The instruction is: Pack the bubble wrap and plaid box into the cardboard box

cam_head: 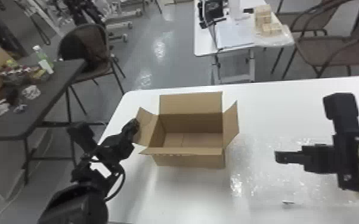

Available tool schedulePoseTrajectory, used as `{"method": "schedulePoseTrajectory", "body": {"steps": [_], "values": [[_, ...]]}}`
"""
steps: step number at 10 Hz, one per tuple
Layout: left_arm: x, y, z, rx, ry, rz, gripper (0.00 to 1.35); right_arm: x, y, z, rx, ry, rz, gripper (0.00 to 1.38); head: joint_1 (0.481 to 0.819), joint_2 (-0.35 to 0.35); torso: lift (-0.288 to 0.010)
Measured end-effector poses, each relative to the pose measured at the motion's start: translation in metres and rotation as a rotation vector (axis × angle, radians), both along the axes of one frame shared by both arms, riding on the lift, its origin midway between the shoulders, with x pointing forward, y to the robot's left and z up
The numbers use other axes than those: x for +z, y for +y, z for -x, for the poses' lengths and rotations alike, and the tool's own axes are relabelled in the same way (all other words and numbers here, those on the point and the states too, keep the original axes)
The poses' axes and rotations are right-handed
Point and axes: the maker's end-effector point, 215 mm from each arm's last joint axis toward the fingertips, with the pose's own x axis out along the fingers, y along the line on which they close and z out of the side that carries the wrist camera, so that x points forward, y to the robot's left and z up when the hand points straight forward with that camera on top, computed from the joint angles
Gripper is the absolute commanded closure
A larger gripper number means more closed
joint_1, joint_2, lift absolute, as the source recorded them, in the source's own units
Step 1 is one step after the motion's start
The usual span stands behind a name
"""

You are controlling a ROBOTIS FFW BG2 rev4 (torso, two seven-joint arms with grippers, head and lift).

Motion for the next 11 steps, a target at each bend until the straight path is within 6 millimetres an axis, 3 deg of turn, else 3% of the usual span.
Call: {"method": "schedulePoseTrajectory", "body": {"steps": [4, 8, 10, 11], "values": [[0.003, 0.015, 0.003, -0.002, 0.01, -0.009, 1.21, -0.035, 0.001, 0.006, 0.005, 0.085, 0.013, 0.11, 0.695, 0.335, -0.119], [0.001, 0.008, 0.003, -0.012, 0.011, 0.002, 1.21, -0.059, 0.017, 0.006, 0.053, 0.139, 0.019, 0.16, 0.695, 0.346, -0.119], [0.001, 0.007, 0.003, -0.012, 0.01, 0.006, 1.21, -0.067, 0.015, 0.011, 0.067, 0.173, 0.036, 0.53, 0.695, 0.346, -0.119], [0.0, 0.007, 0.003, -0.012, 0.009, 0.009, 1.21, -0.07, 0.015, 0.014, 0.071, 0.189, 0.038, 0.63, 0.695, 0.346, -0.119]]}}
